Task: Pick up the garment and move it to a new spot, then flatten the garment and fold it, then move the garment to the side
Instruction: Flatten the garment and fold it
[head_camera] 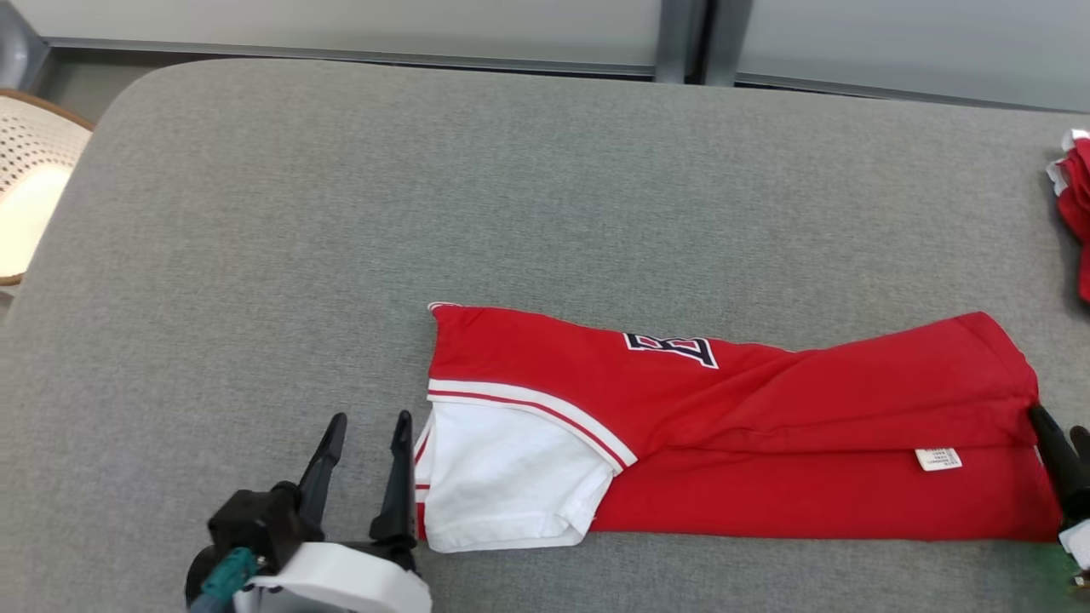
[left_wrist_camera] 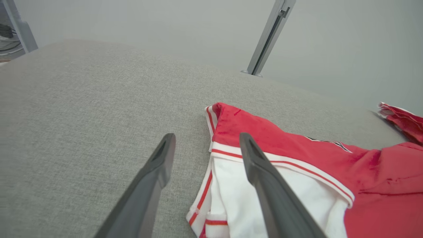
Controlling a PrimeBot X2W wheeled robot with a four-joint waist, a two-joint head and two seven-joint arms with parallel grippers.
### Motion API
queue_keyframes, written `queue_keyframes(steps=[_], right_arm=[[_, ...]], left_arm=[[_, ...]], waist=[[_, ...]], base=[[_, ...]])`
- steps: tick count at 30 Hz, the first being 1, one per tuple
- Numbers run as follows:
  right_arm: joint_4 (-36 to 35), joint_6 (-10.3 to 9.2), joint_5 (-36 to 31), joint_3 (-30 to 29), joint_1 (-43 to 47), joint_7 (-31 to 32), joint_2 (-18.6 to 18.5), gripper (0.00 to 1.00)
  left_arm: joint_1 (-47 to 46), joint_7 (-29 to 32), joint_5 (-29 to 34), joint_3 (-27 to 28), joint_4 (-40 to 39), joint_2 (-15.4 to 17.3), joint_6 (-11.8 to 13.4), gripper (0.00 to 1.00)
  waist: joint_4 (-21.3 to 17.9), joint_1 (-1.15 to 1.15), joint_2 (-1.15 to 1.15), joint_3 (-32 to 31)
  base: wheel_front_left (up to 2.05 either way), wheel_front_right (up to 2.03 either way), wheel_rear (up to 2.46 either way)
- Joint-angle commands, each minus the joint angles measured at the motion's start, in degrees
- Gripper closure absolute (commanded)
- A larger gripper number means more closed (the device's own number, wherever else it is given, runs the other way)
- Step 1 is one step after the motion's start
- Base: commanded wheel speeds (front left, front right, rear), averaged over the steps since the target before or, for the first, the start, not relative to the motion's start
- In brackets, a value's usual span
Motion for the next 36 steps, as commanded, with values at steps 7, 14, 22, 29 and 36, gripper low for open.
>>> queue_keyframes(steps=[7, 14, 22, 29, 36], right_arm=[[12.17, -0.06, -7.18, 2.23, -4.70, 1.13, 1.87, 0.00], [13.94, 0.18, -7.81, 6.96, -3.17, 4.90, 5.30, 0.77], [12.34, -0.23, -10.77, 0.30, -1.92, -1.18, -2.74, 1.00], [9.31, -0.08, -13.81, -3.02, -2.99, -2.71, -9.90, 1.00], [-2.43, -0.08, -17.87, -2.08, -3.12, -0.55, -9.57, 1.00]], left_arm=[[-0.07, -0.30, 7.87, 1.08, 1.76, -6.20, -2.40, 0.00], [1.50, -0.32, 11.93, 3.96, 3.34, -9.15, -5.26, 0.00], [3.44, -0.26, 15.15, 7.95, 3.16, -11.16, -8.26, 0.00], [3.03, -0.26, 16.90, 9.36, 3.74, -11.25, -10.09, 0.00], [2.49, -0.27, 17.91, 10.35, 4.45, -11.33, -10.69, 0.00]], waist=[[2.71, 0.00, 0.00, -0.70], [3.94, 0.00, 0.00, -0.92], [0.76, 0.00, 0.00, -0.93], [-3.39, 0.00, 0.00, -0.08], [-6.30, 0.00, 0.00, 0.00]], base=[[0.00, 0.00, 0.00], [0.00, 0.00, 0.00], [0.00, 0.00, 0.00], [0.00, 0.00, 0.00], [0.00, 0.00, 0.00]])
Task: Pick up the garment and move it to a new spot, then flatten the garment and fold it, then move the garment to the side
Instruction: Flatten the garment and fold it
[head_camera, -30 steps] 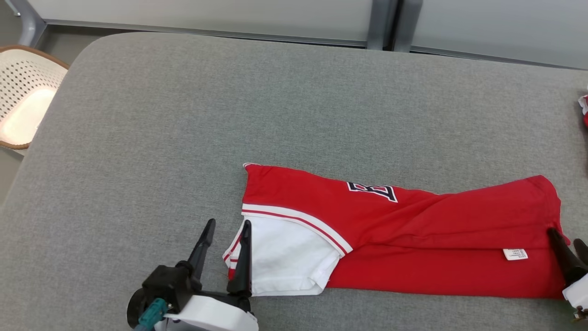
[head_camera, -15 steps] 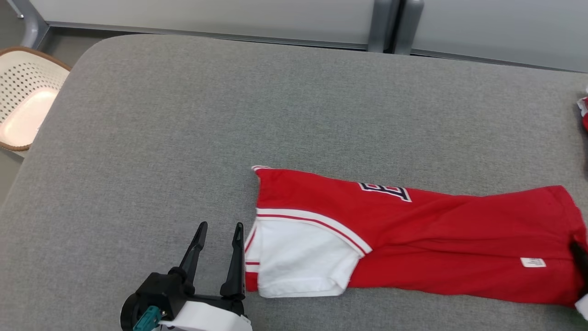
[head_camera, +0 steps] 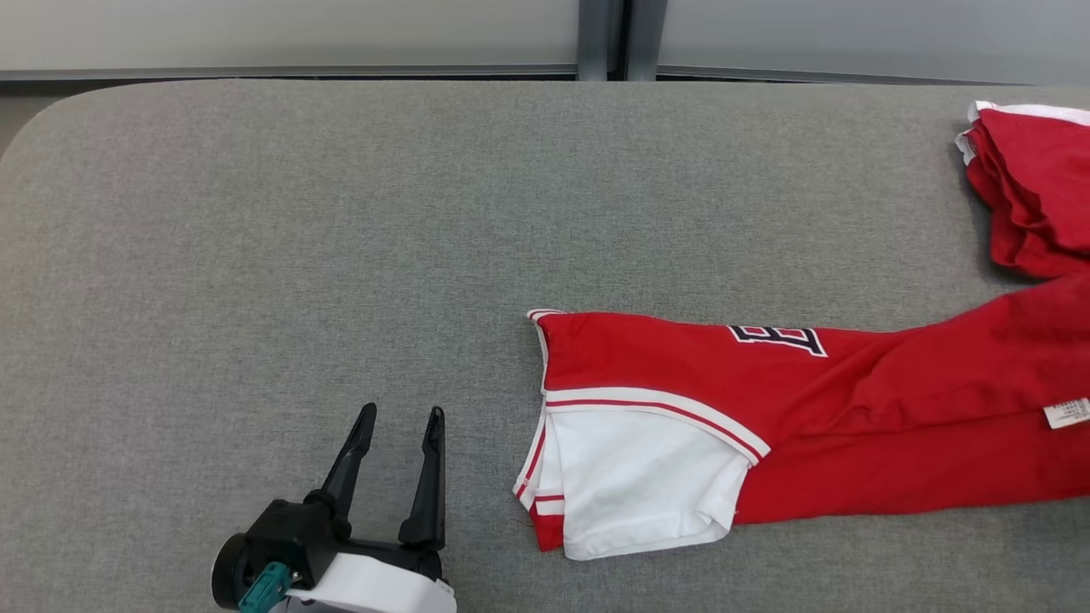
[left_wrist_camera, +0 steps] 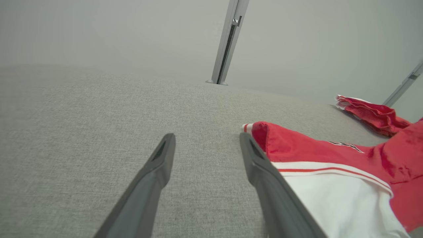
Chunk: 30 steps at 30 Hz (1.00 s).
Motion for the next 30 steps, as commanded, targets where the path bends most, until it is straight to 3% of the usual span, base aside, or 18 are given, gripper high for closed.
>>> queue_keyframes(steps=[1, 8, 13, 21, 30], right_arm=[[-4.22, -0.14, -1.39, -0.28, 0.44, 1.05, 1.25, 1.00], [-24.42, -0.14, -7.24, -0.02, 3.80, 7.61, 9.25, 1.00], [-32.60, -0.14, -9.43, 4.69, 3.86, 11.46, 15.69, 1.00], [-34.56, -0.14, -9.96, 14.02, 2.34, 13.23, 21.92, 1.00], [-24.69, -0.14, -11.13, 22.38, -0.28, 12.13, 27.03, 1.00]], left_arm=[[-0.71, -0.09, 0.63, 0.24, 0.27, 0.16, -0.28, 0.00], [-0.82, -0.08, 0.77, 0.32, 0.92, -0.21, -0.91, 0.00], [-1.06, -0.08, 0.80, 0.10, 1.60, -0.87, -1.31, 0.00], [-0.88, -0.09, 0.92, 0.39, 2.38, -1.67, -1.83, 0.00], [-1.35, -0.09, 1.24, 0.55, 3.37, -3.22, -3.05, 0.00]], waist=[[-0.66, 0.00, 0.00, -0.19], [-0.26, 0.00, 0.00, -1.08], [1.91, 0.00, 0.00, -1.58], [5.79, 0.00, 0.00, -1.49], [9.63, 0.00, 0.00, -0.43]], base=[[0.00, 0.00, 0.00], [0.00, 0.00, 0.00], [0.00, 0.00, 0.00], [0.00, 0.00, 0.00], [0.00, 0.00, 0.00]])
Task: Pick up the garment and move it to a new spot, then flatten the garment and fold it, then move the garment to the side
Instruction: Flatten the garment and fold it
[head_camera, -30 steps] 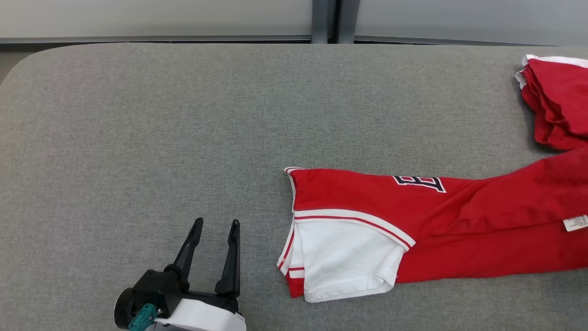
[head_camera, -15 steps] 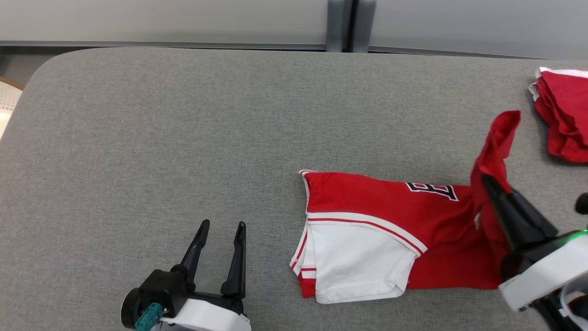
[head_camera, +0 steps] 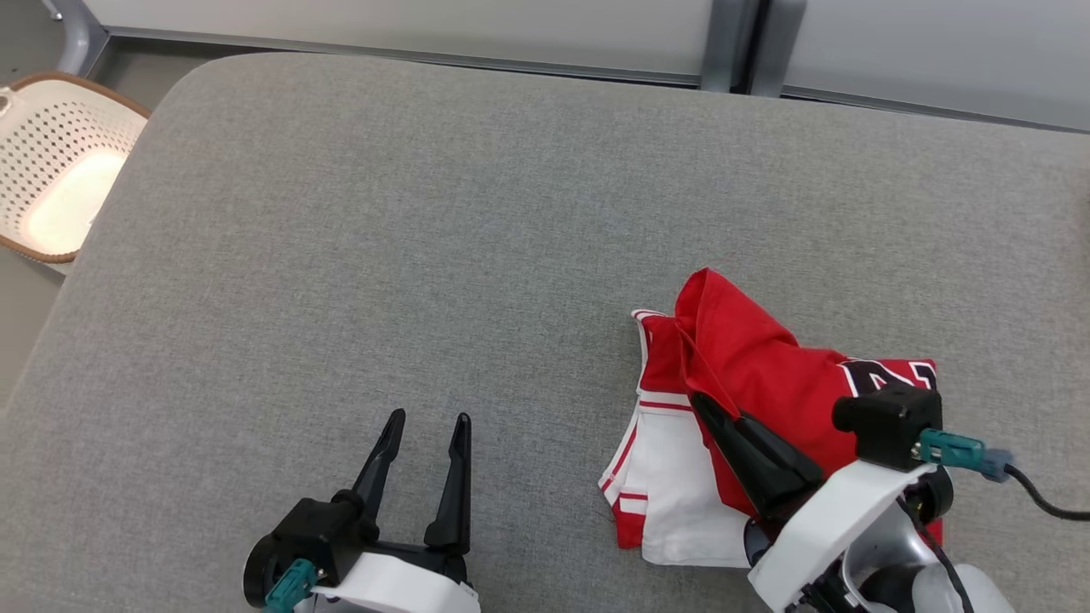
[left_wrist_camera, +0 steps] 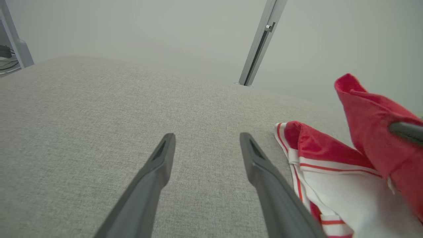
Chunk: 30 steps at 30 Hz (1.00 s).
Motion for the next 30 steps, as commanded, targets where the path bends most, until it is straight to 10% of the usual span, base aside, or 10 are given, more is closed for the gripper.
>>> queue_keyframes(steps=[1, 2, 3, 17, 30], right_arm=[[1.24, -0.11, -0.47, -0.09, -0.92, -0.72, 0.14, 0.94], [2.43, -0.11, -0.57, 0.48, -1.22, -1.17, 0.58, 0.58], [3.38, -0.07, -0.06, 1.03, -1.40, -1.49, 1.12, 0.00], [-1.41, -0.07, 3.74, -7.13, 1.50, -10.90, -7.28, 0.00], [17.68, -0.08, -10.72, -6.78, 3.42, -36.65, -8.11, 0.00]], left_arm=[[-1.02, -0.08, 0.47, 0.22, 0.20, -0.12, -0.26, 0.00], [-0.99, -0.07, 0.49, 0.30, 0.36, -0.24, -0.31, 0.00], [-0.93, -0.08, 0.47, 0.43, 0.51, -0.36, -0.39, 0.00], [1.31, -0.08, 2.31, 4.30, -0.85, -1.63, -0.86, 0.00], [10.12, -0.07, 12.88, 14.01, -9.28, -2.42, 1.02, 0.00]], waist=[[0.72, 0.00, 0.00, 0.32], [0.96, 0.00, 0.00, 0.34], [1.14, 0.00, 0.00, 0.34], [-6.19, 0.00, 0.00, -4.15], [-14.63, 0.00, 0.00, -11.19]], base=[[0.00, 0.00, 0.00], [0.00, 0.00, 0.00], [0.00, 0.00, 0.00], [0.00, 0.00, 0.00], [0.00, 0.00, 0.00]])
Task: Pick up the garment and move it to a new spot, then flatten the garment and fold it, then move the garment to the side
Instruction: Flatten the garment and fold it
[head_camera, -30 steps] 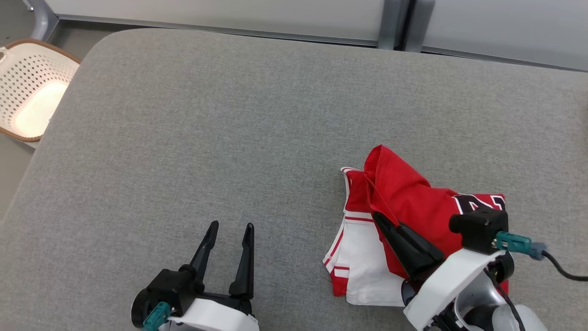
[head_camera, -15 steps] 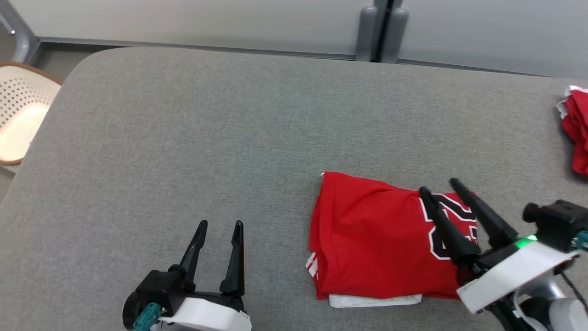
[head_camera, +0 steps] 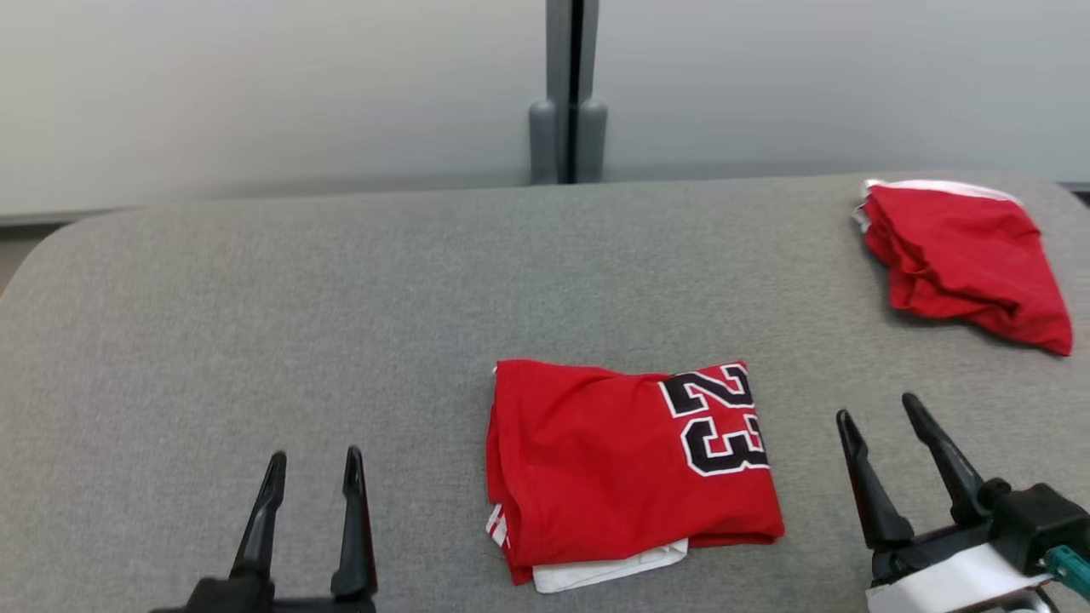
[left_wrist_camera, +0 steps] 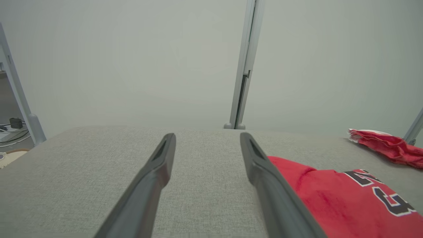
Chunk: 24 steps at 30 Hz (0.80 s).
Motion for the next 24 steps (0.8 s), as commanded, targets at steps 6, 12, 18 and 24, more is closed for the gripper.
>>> queue_keyframes(steps=[6, 12, 18, 24], right_arm=[[-0.97, -0.04, -6.24, -2.46, 2.74, -0.94, 3.31, 0.00], [-2.90, -0.04, -7.56, -3.92, 5.82, -0.96, 4.82, 0.00], [-3.47, -0.04, -7.68, -4.12, 6.81, -0.97, 5.61, 0.00], [-3.03, -0.04, -7.54, -4.05, 7.15, -0.97, 5.87, 0.00]], left_arm=[[5.33, -0.07, 3.68, 1.57, -1.59, 0.00, -1.23, 0.00], [6.59, -0.07, 4.38, 0.64, -0.84, -0.01, -0.09, 0.00], [6.53, -0.07, 4.07, 1.03, 0.10, -0.02, 0.38, 0.00], [5.92, -0.07, 4.72, 0.60, 0.34, -0.03, 0.45, 0.00]], waist=[[-2.60, 0.00, 0.00, -4.06], [-1.90, 0.00, 0.00, -5.16], [-1.37, 0.00, 0.00, -5.72], [-0.83, 0.00, 0.00, -6.10]], base=[[0.00, 0.00, 0.00], [0.00, 0.00, 0.00], [0.00, 0.00, 0.00], [0.00, 0.00, 0.00]])
